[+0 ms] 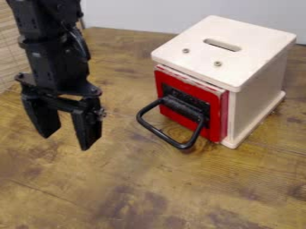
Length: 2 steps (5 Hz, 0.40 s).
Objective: Open the drawer
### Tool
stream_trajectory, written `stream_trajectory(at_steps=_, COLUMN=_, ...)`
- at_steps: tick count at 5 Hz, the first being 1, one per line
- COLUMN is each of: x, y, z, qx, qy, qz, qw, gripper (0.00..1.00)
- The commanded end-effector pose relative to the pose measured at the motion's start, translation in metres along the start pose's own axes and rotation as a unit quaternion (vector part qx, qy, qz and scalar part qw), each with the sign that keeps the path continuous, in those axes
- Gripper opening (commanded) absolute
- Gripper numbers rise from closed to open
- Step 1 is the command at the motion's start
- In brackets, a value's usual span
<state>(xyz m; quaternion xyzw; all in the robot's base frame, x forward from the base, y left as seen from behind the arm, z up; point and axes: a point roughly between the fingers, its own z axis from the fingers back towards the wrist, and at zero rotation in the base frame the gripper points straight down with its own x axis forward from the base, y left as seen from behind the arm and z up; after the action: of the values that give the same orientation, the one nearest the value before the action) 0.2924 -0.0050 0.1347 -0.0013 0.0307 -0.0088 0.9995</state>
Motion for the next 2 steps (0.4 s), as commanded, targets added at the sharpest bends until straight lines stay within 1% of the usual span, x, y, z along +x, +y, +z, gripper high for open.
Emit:
stream_trajectory(at_steps=1, x=0.0002, y=-0.0059, z=-0.0053, qx=-0.006, qy=0.002, qz=0.020, qw=0.9998, gripper=1.00)
stream_trajectory(at_steps=2, x=0.0075, y=-0.0159, z=-0.0104, qx=-0.021, qy=-0.003, qz=0.066, qw=0.9976, gripper=1.00)
